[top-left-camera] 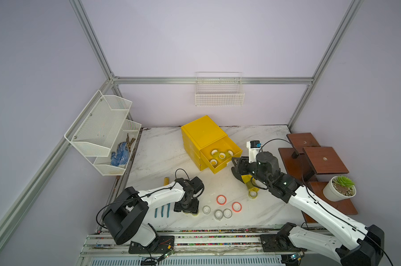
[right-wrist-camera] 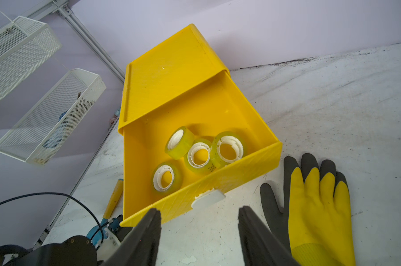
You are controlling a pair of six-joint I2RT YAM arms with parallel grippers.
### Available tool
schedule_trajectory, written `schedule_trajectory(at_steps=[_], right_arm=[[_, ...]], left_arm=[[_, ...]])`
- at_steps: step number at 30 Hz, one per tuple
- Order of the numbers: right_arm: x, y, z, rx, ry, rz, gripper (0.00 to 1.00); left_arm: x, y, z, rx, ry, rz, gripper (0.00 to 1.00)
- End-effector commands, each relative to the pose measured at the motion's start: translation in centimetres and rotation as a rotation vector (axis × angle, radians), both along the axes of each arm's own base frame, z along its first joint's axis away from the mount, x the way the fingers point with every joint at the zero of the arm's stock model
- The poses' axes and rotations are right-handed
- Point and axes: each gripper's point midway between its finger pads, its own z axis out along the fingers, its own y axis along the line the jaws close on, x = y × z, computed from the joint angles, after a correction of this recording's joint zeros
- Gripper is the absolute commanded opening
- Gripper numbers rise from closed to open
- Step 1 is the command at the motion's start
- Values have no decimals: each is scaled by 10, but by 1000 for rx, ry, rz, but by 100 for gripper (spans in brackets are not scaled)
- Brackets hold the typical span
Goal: Place the transparent tape into the drawer according to color
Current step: Move the tape to the center of the board, then pick up the tape at the center of the board.
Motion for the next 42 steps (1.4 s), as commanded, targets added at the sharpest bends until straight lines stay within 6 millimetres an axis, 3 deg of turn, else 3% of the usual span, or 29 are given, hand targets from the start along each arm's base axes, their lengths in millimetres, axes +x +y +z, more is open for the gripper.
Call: schedule_trajectory(at_steps=[1, 12, 15, 18, 24, 34, 38, 42], right_arm=[[-2, -8, 4, -7, -23, -22, 59], [-5, -18, 4, -10, -30, -58, 59], [-5, -20, 5, -13, -32, -64, 59], [-6, -21, 6, -14, -33, -66, 59], [-5, -22, 6, -7, -35, -67, 60], [-2, -18, 5, -2, -31, -57, 60], [-2, -20, 5, -4, -31, -63, 60], [-2, -19, 4, 2, -31, -66, 60]], left_arm=[[8, -4, 0, -2, -30, 6, 72], [46, -12, 2, 81, -93, -28, 60], [62, -14, 11, 73, -127, -26, 62], [69, -17, 21, 67, -148, -32, 71], [67, -15, 38, 30, -187, -15, 84], [56, 14, 47, 69, -227, 72, 66], [46, 18, 52, 26, -233, 103, 66], [41, 7, 40, -24, -190, 70, 72]])
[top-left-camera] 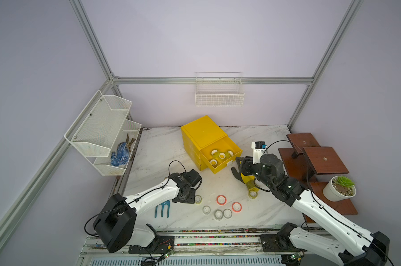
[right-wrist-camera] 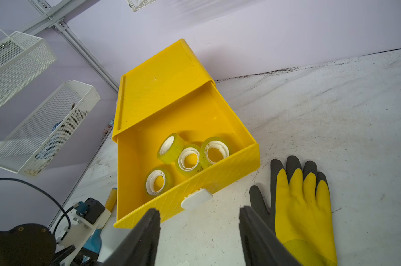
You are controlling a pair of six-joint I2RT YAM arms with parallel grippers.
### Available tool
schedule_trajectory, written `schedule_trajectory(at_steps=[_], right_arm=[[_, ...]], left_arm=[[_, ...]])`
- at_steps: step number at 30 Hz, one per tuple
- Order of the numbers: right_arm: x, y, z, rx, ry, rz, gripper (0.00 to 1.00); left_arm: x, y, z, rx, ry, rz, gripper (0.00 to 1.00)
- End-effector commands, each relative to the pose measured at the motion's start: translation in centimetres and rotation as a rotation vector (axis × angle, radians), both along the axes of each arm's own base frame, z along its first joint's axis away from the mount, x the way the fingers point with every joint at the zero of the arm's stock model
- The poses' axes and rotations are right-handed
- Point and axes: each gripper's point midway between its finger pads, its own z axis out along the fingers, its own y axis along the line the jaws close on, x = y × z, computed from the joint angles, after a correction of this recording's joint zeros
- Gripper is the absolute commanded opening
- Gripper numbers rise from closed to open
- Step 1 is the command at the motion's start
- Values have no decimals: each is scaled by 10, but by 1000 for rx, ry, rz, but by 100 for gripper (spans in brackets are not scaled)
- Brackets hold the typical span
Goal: Place the transparent tape into the drawer according to color
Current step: Pick up the tape at the center of the board.
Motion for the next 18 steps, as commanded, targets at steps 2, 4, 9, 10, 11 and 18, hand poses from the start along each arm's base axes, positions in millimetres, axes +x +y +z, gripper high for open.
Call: schedule_trajectory(at_steps=[2, 4, 9, 10, 11, 18], right_arm=[[2, -4, -3, 2, 1, -16, 60], [3, -4, -4, 1, 3, -21, 60], [3, -7, -4, -1, 7, -27, 60], [3, -7, -4, 1, 7, -28, 60], [3, -7, -3, 2, 5, -28, 60], [3, -9, -2, 5, 4, -31, 60]], left_arm=[[1, -14, -12, -46, 39, -22, 74], [2, -19, -19, -44, 61, -44, 74], [9, -18, -25, 5, 64, -60, 77], [10, -16, -25, 21, 59, -55, 78], [11, -13, -26, 39, 55, -49, 78], [28, -8, -32, 60, 30, -19, 73]])
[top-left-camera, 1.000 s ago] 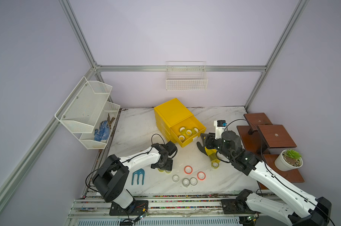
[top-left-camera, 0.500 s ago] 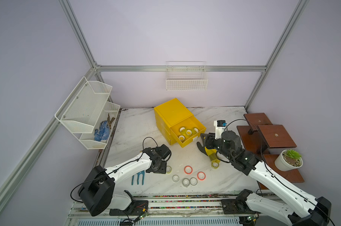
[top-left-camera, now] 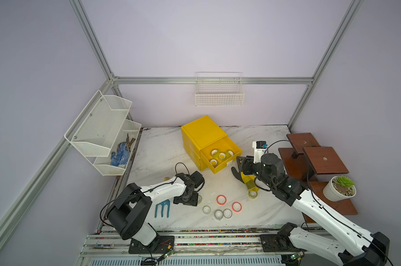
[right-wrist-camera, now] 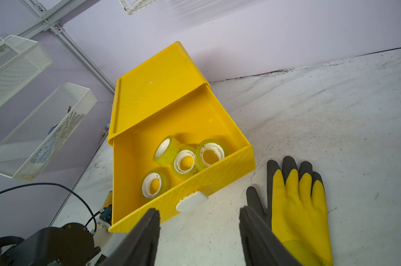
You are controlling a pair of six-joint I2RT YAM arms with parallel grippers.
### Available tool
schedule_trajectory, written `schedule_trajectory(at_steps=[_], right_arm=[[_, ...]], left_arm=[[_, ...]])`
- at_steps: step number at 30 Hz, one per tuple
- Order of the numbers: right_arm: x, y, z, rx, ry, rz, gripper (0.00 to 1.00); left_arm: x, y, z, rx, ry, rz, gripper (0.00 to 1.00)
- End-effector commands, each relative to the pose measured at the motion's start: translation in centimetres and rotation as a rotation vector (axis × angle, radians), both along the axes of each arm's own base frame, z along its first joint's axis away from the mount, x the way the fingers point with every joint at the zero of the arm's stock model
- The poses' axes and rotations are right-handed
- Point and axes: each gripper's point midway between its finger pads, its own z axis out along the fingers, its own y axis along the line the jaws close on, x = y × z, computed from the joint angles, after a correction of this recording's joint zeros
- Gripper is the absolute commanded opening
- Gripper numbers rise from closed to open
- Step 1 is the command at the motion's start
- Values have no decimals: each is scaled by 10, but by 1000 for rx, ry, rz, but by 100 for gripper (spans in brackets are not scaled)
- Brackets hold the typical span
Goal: Place the transparent tape into the drawer according to color
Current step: Pick up the tape at the center of the board.
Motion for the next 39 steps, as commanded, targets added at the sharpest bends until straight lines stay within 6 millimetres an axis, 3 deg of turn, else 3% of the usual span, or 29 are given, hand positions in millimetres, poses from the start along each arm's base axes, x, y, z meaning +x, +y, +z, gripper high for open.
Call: schedule_trajectory(at_steps=[1, 5, 11, 19, 25, 31, 35, 39], right_arm=[[0, -4, -1, 6, 2, -15, 60], [-1, -5, -1, 6, 4, -18, 61], [0, -6, -1, 10, 4, -18, 61], [0, -6, -4, 17, 9, -21, 61], [-1, -8, -6, 15, 14, -27, 61], [-1, -10, -4, 25, 5, -34, 61], [-2, -11, -4, 32, 3, -39, 61], [-2, -13, -5, 40, 0, -50, 61]], left_arm=[[24, -6, 3, -17, -53, 8, 72], [31, -12, 0, -34, -45, 1, 65], [33, -8, -5, -19, -36, 16, 66], [38, -9, -7, -17, -41, 20, 60], [37, -8, 5, -32, -63, 23, 49], [32, 0, 54, -76, -145, 53, 47], [33, 16, 113, -79, -273, 57, 46], [49, 10, 174, -131, -413, 11, 45]])
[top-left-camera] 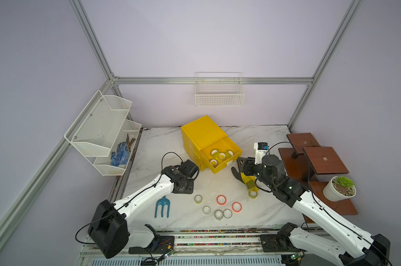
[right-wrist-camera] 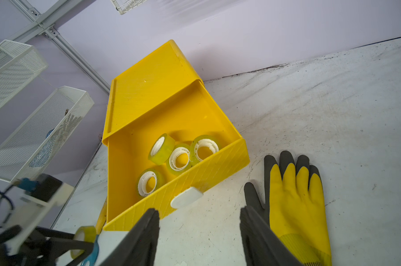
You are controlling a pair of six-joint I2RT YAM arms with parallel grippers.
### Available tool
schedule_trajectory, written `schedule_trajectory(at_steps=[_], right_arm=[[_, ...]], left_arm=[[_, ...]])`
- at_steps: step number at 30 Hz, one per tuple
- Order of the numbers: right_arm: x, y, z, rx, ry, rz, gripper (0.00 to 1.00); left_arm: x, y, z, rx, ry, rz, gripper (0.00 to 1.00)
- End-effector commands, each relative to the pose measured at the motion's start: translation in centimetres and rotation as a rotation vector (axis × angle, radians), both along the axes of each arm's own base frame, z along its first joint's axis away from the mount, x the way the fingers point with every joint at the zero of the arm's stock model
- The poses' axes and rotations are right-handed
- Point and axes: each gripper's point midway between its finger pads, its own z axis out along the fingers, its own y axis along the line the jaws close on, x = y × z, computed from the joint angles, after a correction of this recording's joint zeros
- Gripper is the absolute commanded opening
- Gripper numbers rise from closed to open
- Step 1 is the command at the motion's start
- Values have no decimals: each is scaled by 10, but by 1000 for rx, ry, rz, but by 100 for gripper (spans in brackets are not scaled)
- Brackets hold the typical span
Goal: Place the transparent tape into the drawer according to color
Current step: Pick up the tape at the center of the board, then place the tape in the drawer.
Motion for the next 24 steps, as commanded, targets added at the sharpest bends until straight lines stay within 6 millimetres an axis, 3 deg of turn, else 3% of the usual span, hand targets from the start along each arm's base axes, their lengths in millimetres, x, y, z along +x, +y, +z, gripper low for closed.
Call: schedule_trajectory(at_steps=[1, 6, 11, 17, 24], right_arm=[[0, -6, 3, 19, -16, -28, 61], [-3, -15, 0, 19, -12, -60, 61], [-7, -30, -2, 10, -12, -124, 61], [-14, -48, -2, 17, -27, -191, 61], [-20, -53, -8, 25, -29, -203, 61]], left_arm=[[13, 4, 52, 6, -118, -24, 45], [54, -41, 112, -96, -221, -117, 44], [92, -109, 134, -186, -258, -248, 43], [124, -174, 124, -231, -225, -357, 43], [151, -209, 102, -246, -192, -392, 43]])
